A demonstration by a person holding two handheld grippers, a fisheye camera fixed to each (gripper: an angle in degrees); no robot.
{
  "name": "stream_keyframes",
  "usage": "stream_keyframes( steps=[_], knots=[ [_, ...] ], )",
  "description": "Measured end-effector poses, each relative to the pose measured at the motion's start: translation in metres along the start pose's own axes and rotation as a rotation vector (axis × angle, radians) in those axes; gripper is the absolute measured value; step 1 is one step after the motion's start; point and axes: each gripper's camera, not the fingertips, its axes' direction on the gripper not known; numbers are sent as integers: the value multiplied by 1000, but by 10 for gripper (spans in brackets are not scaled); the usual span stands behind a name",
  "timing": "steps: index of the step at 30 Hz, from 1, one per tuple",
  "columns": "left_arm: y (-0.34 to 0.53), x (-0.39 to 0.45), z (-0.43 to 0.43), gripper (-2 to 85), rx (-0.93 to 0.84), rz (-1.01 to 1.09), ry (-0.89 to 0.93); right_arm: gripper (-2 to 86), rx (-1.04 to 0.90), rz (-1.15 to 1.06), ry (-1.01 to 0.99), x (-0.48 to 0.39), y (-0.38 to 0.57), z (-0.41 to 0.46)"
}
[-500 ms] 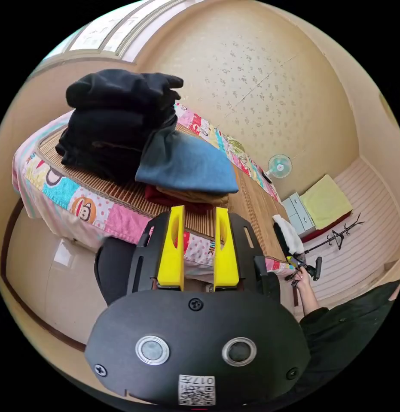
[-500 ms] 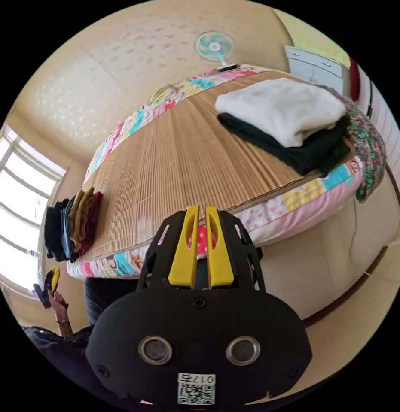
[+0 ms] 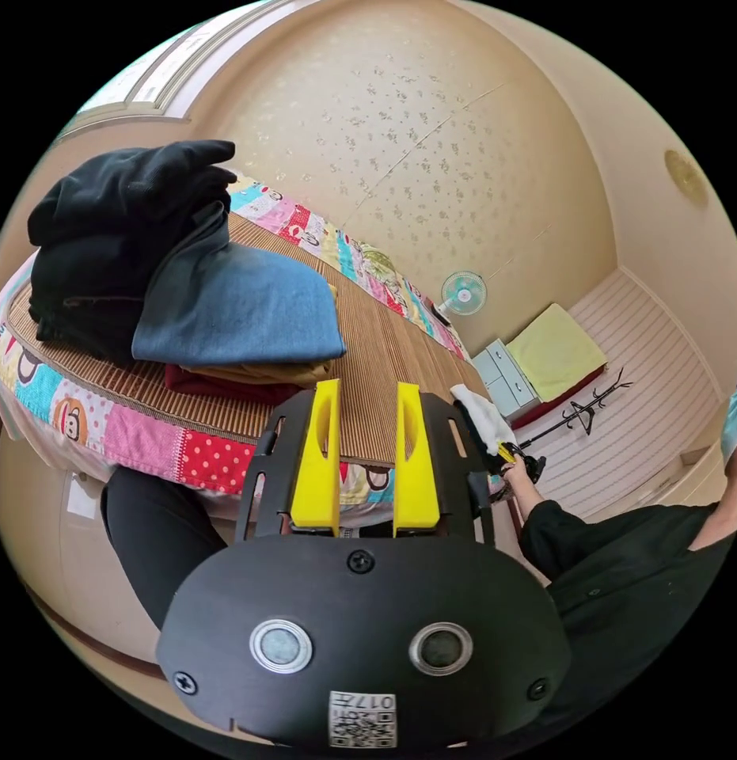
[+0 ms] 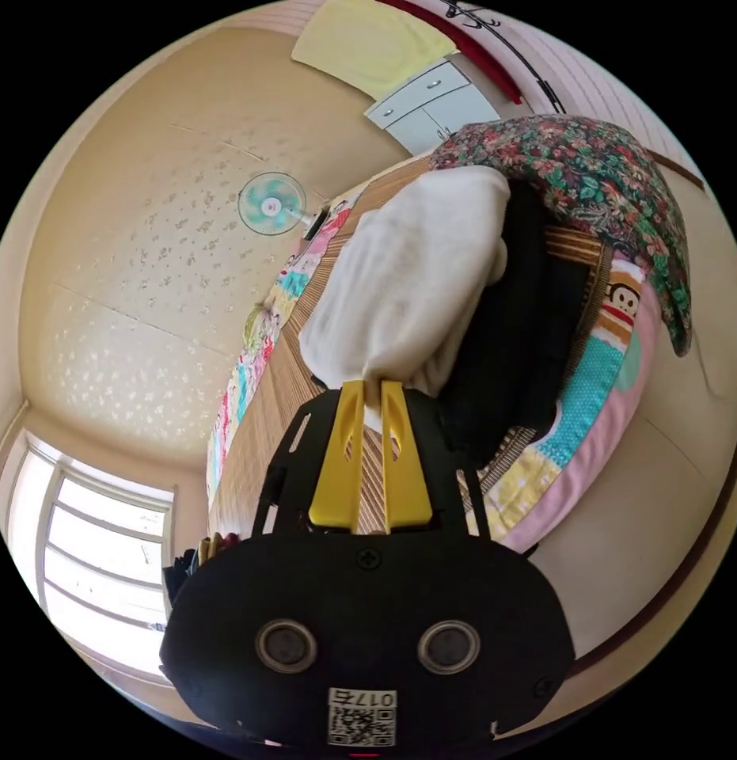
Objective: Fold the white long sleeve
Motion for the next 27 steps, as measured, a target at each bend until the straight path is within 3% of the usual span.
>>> stream_keyframes(
  steps=[6, 11, 14, 17, 21, 24, 27],
  knots=[
    [0, -1, -4, 77, 76, -40, 19, 29, -21, -327, -303, -100, 0, -35],
    [-6, 7, 11, 44, 118, -8, 72, 22, -309, -707, -625, -184, 127, -25],
    [-14, 11, 35, 43, 59, -6, 99, 21, -520, -778, -678, -191, 244, 1],
    [-24, 13, 49, 44, 20, 2, 120, 23, -761, -836, -500, -179, 347, 34],
    [-41, 8, 42, 44, 17, 31, 110, 29, -741, -782, -603, -158, 358, 8],
    [-48, -6, 34, 48, 18, 42, 80, 35, -566, -758, -682, -151, 298, -40],
    [-51, -31, 32, 59, 22, 3, 89, 68, -289, -750, -502, -139, 238, -80]
  ],
)
